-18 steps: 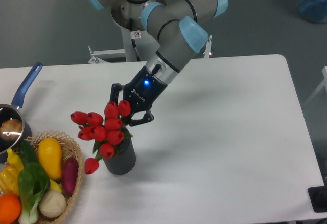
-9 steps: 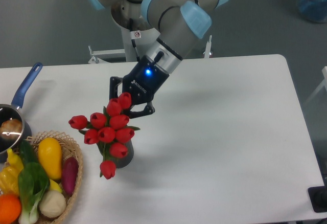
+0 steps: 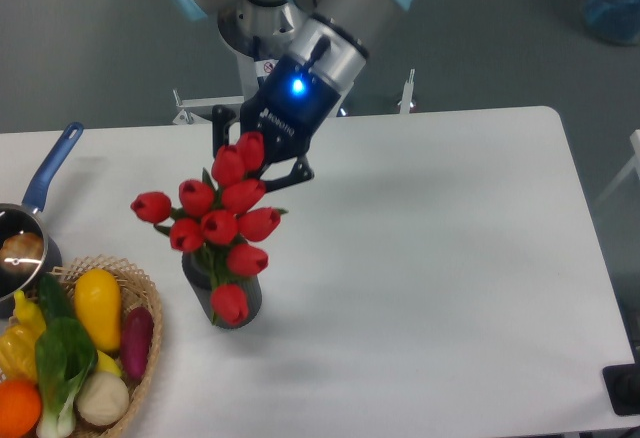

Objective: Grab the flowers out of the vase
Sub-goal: 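Lift the gripped tulip bunch up out of the vase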

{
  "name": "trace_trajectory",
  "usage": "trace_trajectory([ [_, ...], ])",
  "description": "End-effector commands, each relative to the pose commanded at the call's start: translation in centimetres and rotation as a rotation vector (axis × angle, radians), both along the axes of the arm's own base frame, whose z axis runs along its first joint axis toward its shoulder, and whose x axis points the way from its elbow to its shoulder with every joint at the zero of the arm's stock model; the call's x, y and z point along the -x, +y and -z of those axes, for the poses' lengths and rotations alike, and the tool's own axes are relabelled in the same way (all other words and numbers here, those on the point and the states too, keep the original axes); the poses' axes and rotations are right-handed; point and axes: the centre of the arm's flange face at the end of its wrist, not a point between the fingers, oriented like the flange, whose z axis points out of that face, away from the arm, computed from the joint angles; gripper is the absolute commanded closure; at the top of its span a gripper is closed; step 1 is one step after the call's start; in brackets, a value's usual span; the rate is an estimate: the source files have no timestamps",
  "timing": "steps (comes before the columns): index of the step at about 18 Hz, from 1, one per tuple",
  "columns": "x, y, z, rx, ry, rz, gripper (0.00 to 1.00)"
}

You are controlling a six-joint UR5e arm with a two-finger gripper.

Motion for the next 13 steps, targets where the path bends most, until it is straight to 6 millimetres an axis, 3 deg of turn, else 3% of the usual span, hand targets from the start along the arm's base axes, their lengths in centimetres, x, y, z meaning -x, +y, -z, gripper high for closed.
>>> trace_trajectory([
  [3, 0.5, -0.7, -2.5, -0.021, 0.039, -0.022, 1.0],
  [7, 1.0, -2.6, -4.3, -0.036, 0.083, -0.062, 1.0],
  [13, 5.2, -6.0, -4.1, -0.009, 0.139, -0.158, 1.0],
])
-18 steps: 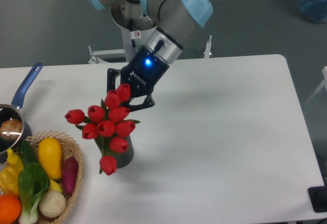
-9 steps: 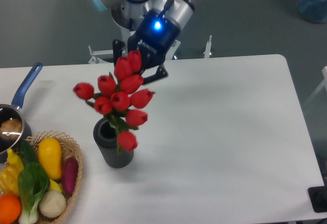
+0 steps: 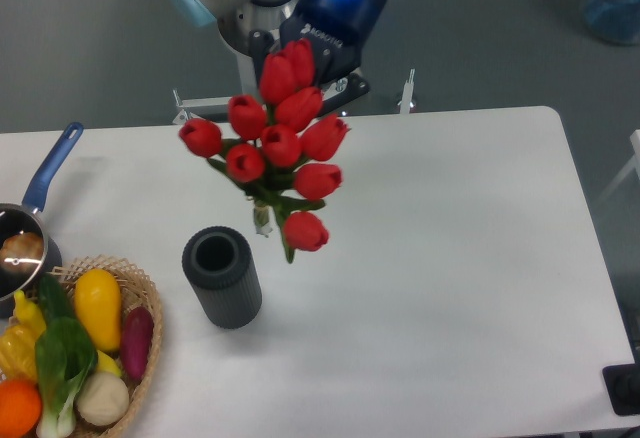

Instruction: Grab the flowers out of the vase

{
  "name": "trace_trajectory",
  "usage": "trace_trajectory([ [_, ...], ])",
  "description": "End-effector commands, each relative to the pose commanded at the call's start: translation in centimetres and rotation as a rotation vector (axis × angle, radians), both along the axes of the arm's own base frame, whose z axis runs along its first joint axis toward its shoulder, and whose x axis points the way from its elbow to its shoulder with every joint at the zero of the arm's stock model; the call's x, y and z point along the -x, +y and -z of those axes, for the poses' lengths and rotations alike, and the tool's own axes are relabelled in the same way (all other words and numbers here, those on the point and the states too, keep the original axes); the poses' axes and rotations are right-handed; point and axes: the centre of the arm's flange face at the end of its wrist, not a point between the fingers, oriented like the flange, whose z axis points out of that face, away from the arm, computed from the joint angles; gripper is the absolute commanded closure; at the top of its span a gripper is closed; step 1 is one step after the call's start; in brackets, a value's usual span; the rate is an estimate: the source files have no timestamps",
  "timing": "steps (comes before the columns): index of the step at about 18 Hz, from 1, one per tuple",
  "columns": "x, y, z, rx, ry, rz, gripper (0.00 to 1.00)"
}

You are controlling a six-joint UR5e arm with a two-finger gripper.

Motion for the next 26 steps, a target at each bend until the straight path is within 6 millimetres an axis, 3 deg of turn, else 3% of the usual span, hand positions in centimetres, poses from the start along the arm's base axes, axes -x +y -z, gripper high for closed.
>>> trace_trajectory([
  [3, 2.4, -0.4, 2.9, 0.13, 0.081, -0.051, 1.0],
  [9, 4.9, -1.8, 9.5, 0.466, 0.155, -0.097, 1.0],
  [18, 9.7, -2.5, 16.5, 0.815, 0.245, -0.061, 1.0],
  [26, 11.0, -2.7, 18.1, 0.949, 0.271, -0.026, 1.0],
])
